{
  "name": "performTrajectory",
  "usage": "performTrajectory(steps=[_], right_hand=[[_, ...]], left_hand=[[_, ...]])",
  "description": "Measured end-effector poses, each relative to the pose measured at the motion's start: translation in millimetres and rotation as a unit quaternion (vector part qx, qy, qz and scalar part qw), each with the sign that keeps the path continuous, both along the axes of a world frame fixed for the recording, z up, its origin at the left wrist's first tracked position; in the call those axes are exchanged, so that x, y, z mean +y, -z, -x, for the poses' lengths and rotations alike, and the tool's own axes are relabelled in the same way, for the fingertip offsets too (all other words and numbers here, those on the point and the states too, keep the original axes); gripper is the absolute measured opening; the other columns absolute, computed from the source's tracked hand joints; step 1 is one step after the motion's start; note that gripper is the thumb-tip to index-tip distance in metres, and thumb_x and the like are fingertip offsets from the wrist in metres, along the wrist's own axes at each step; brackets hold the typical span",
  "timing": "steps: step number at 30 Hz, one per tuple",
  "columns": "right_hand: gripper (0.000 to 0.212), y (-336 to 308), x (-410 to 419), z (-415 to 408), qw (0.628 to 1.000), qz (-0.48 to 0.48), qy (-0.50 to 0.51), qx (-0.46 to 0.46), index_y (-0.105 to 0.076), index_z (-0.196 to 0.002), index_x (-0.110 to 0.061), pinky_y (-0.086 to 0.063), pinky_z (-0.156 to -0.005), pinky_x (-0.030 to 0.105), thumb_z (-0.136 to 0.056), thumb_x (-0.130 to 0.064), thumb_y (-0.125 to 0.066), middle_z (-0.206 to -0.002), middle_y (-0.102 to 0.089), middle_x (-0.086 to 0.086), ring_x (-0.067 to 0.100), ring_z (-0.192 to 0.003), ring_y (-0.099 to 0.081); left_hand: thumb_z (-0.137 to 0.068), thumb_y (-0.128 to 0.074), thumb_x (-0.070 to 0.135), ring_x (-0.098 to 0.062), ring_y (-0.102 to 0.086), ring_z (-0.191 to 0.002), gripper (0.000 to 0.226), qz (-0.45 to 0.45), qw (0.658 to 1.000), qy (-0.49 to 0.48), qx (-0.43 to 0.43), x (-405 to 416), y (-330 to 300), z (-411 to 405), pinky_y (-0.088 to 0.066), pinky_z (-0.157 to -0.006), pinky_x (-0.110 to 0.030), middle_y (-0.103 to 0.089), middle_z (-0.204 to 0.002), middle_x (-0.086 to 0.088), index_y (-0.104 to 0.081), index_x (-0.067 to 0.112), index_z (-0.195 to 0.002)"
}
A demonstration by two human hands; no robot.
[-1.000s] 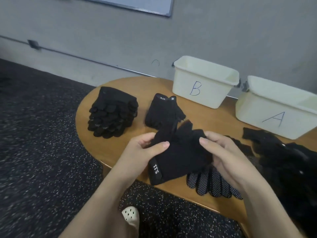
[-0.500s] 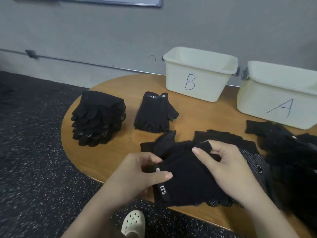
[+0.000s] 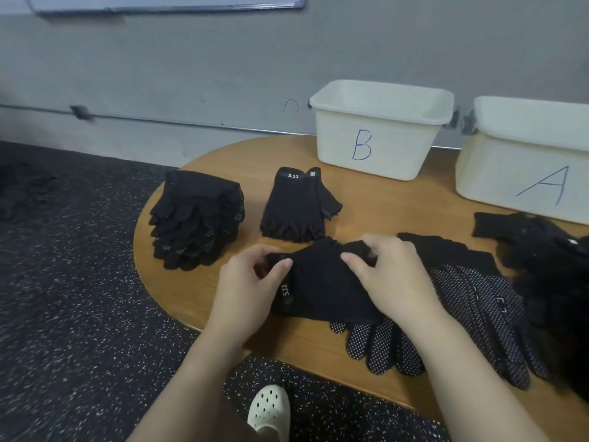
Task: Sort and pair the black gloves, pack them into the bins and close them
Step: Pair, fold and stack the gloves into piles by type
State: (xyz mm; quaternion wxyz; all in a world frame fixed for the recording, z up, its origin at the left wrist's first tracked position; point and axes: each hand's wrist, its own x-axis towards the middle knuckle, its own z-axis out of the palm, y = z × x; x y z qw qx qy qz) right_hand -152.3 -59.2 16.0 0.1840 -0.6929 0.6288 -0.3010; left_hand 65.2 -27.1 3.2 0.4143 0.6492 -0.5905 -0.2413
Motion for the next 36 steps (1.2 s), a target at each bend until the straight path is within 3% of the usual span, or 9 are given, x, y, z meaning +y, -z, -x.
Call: performTrajectory(steps=[3, 7, 10, 16, 20, 22, 25, 27, 36], right_hand=[[0.026, 1, 2, -4, 0.999, -0.021, 0.021, 0.041, -0.059, -0.079, -0.026, -0.050, -0.060, 0.035, -0.094, -0.044, -0.070, -0.074, -0.062, -0.006, 0.021, -0.072, -0.061], [0.020, 0, 6, -8, 0.996, -0.005, 0.059, 0.063, -0.064, -0.098, -0.029, -0.048, -0.063, 0.033, -0.093, -0.048, -0.070, -0.082, -0.063, -0.010, 0.022, -0.078, -0.064], [0.026, 1, 9, -8, 0.994, 0.012, 0.079, 0.069, -0.066, -0.108, -0.028, -0.050, -0.066, 0.034, -0.093, -0.049, -0.069, -0.088, -0.067, -0.009, 0.025, -0.084, -0.066], [0.018, -6, 14, -8, 0.983, 0.092, 0.116, 0.105, -0.069, -0.108, -0.019, -0.047, -0.068, 0.035, -0.096, -0.031, -0.067, -0.097, -0.067, -0.004, 0.027, -0.090, -0.066], [0.027, -6, 25, -33, 0.972, 0.185, -0.032, 0.139, -0.065, -0.122, -0.016, -0.049, -0.100, 0.041, -0.100, -0.028, -0.056, -0.125, -0.061, 0.002, 0.023, -0.117, -0.055], [0.042, 5, 30, -47, 0.967, 0.119, -0.133, 0.183, -0.053, -0.143, -0.020, -0.027, -0.122, 0.036, -0.106, -0.037, -0.043, -0.154, -0.047, -0.001, 0.018, -0.144, -0.039], [0.061, 23, 31, -51, 0.943, 0.006, -0.199, 0.269, -0.012, -0.165, -0.024, 0.003, -0.129, 0.034, -0.110, -0.048, -0.014, -0.173, -0.006, -0.005, 0.012, -0.159, 0.001], [0.066, 27, 28, -46, 0.936, -0.014, -0.189, 0.296, -0.001, -0.165, -0.023, 0.008, -0.128, 0.036, -0.107, -0.053, -0.005, -0.173, 0.004, -0.005, 0.011, -0.158, 0.010], [0.076, 22, 22, -16, 0.947, -0.072, -0.109, 0.294, 0.001, -0.165, -0.022, 0.007, -0.129, 0.037, -0.102, -0.064, -0.003, -0.173, 0.005, -0.007, 0.011, -0.158, 0.012]], left_hand=[[-0.096, -0.071, 0.032, 0.017, -0.058, -0.090, 0.010, 0.010, 0.999, 0.006, -0.037, -2, 7, 0, -0.042, -0.069, -0.001, -0.065, -0.083, 0.021, -0.074, 0.029, -0.105], [-0.097, -0.066, 0.038, -0.002, -0.057, -0.092, 0.025, 0.021, 0.995, 0.006, -0.092, -4, 14, 0, -0.039, -0.074, -0.007, -0.057, -0.097, 0.019, -0.071, 0.026, -0.119], [-0.099, -0.062, 0.039, -0.005, -0.055, -0.103, 0.031, 0.024, 0.995, 0.023, -0.094, -5, 15, -2, -0.040, -0.084, -0.012, -0.055, -0.107, 0.016, -0.069, 0.025, -0.126], [-0.099, -0.066, 0.030, -0.011, -0.058, -0.111, 0.025, 0.029, 0.995, 0.047, -0.083, -9, 14, -4, -0.044, -0.099, -0.030, -0.067, -0.109, 0.014, -0.073, 0.025, -0.123], [-0.098, -0.068, 0.027, -0.013, -0.059, -0.112, 0.025, 0.030, 0.995, 0.049, -0.085, -10, 13, -3, -0.045, -0.103, -0.036, -0.068, -0.111, 0.009, -0.075, 0.022, -0.122], [-0.098, -0.068, 0.024, -0.014, -0.060, -0.110, 0.024, 0.038, 0.993, 0.053, -0.096, -9, 13, -3, -0.045, -0.101, -0.037, -0.069, -0.110, 0.008, -0.075, 0.021, -0.121], [-0.097, -0.069, 0.024, -0.014, -0.060, -0.104, 0.021, 0.034, 0.993, 0.044, -0.103, -9, 11, -1, -0.048, -0.098, -0.038, -0.068, -0.106, 0.010, -0.075, 0.022, -0.118], [-0.097, -0.069, 0.026, -0.014, -0.059, -0.103, 0.022, 0.021, 0.993, 0.037, -0.109, -9, 11, 1, -0.048, -0.097, -0.040, -0.065, -0.105, 0.011, -0.075, 0.022, -0.118], [-0.099, -0.064, 0.036, -0.016, -0.053, -0.101, 0.026, -0.007, 0.989, 0.041, -0.145, -12, 14, 1, -0.046, -0.098, -0.041, -0.052, -0.100, 0.014, -0.069, 0.024, -0.122]])
